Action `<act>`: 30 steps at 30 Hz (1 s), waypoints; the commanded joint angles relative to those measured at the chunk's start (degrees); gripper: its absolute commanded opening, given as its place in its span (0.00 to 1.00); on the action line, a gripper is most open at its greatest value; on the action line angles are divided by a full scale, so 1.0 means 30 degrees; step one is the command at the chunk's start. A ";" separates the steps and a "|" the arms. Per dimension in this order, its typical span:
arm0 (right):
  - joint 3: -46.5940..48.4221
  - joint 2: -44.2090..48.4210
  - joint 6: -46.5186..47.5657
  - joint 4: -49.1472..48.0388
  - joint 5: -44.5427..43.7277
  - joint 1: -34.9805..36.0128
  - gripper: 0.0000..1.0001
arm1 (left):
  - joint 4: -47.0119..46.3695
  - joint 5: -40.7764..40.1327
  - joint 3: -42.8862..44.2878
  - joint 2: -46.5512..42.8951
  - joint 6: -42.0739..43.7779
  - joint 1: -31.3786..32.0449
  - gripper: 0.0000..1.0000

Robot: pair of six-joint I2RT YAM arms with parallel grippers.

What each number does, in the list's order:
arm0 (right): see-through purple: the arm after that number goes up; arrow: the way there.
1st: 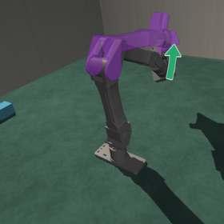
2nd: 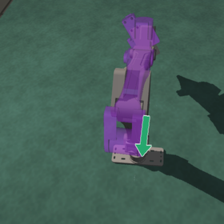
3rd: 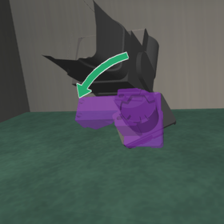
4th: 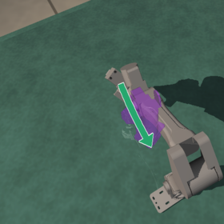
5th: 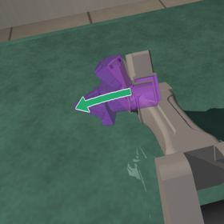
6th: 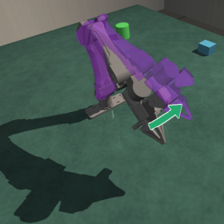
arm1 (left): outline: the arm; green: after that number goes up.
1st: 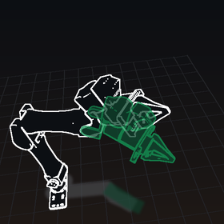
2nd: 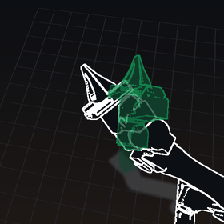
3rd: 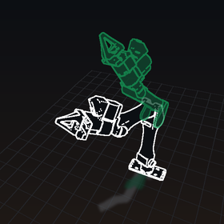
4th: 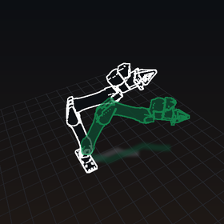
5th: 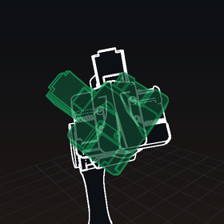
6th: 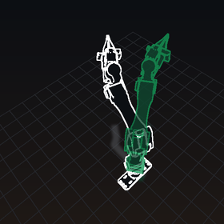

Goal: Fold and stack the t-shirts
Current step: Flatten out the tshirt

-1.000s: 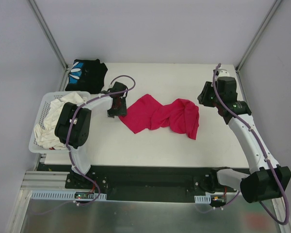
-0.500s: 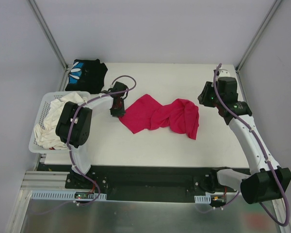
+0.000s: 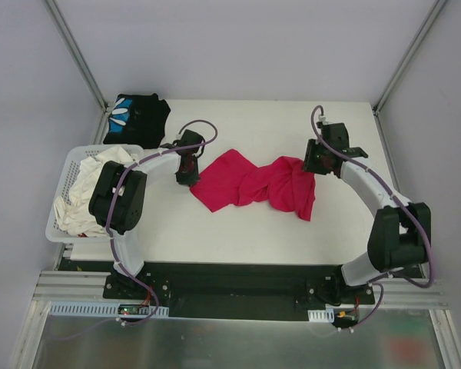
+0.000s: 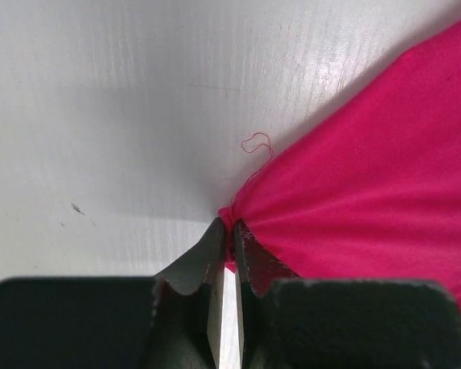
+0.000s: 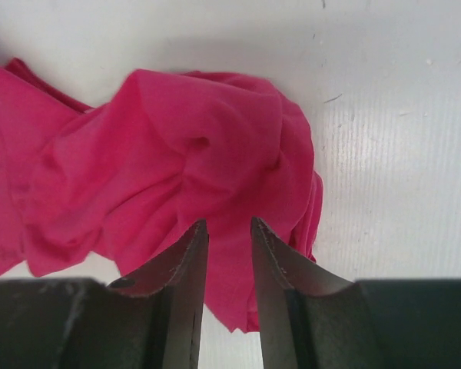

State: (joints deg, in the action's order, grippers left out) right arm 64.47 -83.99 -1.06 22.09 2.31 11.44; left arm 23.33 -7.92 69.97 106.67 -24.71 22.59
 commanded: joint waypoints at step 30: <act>0.1626 -0.4319 -0.0848 -0.1708 0.1604 -0.2115 0.35 | 0.0455 -0.0318 0.0611 -0.0841 0.0473 0.0205 0.00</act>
State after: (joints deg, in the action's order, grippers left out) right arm 66.43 -95.96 -2.55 18.85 5.28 5.50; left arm 23.33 -7.94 70.04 106.61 -24.38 22.59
